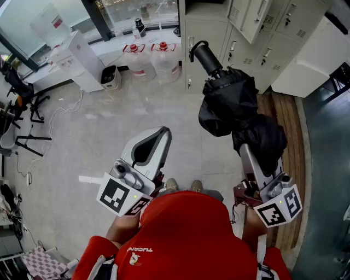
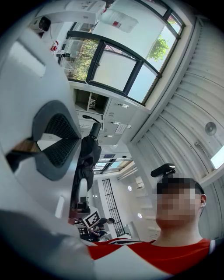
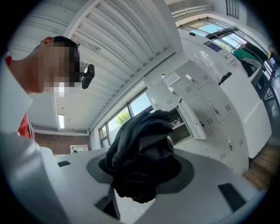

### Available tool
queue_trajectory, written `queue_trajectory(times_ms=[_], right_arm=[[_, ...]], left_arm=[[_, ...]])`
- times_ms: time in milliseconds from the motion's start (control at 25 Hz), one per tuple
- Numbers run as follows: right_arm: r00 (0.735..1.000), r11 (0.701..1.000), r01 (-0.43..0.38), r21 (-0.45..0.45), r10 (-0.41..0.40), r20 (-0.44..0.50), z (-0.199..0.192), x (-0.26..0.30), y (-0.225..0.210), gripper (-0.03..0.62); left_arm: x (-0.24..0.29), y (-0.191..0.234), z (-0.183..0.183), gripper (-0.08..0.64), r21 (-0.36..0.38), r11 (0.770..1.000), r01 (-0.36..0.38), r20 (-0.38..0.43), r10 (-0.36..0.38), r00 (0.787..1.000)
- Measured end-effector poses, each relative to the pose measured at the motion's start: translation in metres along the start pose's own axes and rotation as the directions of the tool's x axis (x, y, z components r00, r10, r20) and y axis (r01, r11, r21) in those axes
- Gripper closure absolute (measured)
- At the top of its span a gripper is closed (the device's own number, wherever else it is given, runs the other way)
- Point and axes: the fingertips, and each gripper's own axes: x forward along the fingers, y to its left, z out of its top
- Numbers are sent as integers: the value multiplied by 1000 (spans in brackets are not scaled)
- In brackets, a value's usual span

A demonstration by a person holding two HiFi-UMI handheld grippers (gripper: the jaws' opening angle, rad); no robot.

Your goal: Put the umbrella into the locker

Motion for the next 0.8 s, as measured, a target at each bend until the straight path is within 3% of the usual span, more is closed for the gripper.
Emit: queue_trajectory(times_ms=[800], right_arm=[[999, 999, 32, 28, -33, 2, -10, 10, 15, 367]], left_arm=[[-8, 16, -9, 555, -25, 999, 28, -9, -28, 1000]])
